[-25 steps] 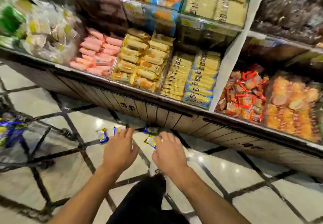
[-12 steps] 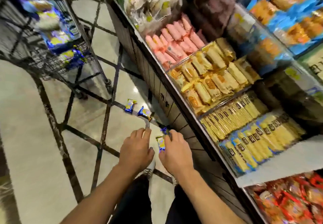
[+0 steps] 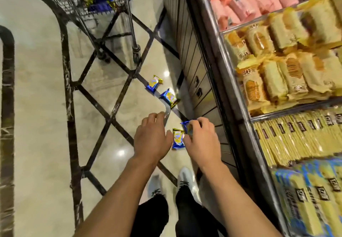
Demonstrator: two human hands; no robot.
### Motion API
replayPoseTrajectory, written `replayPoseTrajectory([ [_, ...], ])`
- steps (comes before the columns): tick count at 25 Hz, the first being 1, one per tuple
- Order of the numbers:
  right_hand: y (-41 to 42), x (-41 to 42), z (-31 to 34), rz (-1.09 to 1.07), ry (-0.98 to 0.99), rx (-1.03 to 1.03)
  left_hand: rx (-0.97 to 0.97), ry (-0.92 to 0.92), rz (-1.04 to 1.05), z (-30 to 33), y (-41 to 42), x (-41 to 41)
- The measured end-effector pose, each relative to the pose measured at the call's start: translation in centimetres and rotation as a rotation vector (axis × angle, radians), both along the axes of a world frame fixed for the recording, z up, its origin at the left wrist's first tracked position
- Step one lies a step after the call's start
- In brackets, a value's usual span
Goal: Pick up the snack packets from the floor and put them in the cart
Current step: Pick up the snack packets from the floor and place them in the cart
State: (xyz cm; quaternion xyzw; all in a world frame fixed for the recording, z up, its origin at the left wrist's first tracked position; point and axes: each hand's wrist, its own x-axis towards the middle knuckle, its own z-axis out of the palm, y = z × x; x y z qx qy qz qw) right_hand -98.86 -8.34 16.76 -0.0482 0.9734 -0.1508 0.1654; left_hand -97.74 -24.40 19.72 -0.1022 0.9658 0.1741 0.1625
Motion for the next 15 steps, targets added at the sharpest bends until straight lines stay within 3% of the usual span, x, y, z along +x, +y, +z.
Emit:
replayPoseTrajectory([
  [7, 0.1, -0.7, -16.5, -0.049, -0.02, 0.03, 0.09, 0.016, 0.107, -17.7, 1.2, 1.1],
  [15, 1.0, -5.2, -40.7, 0.005, -0.148, -0.025, 0.187, -0.062, 0.131, -42.7, 3.4, 1.5],
])
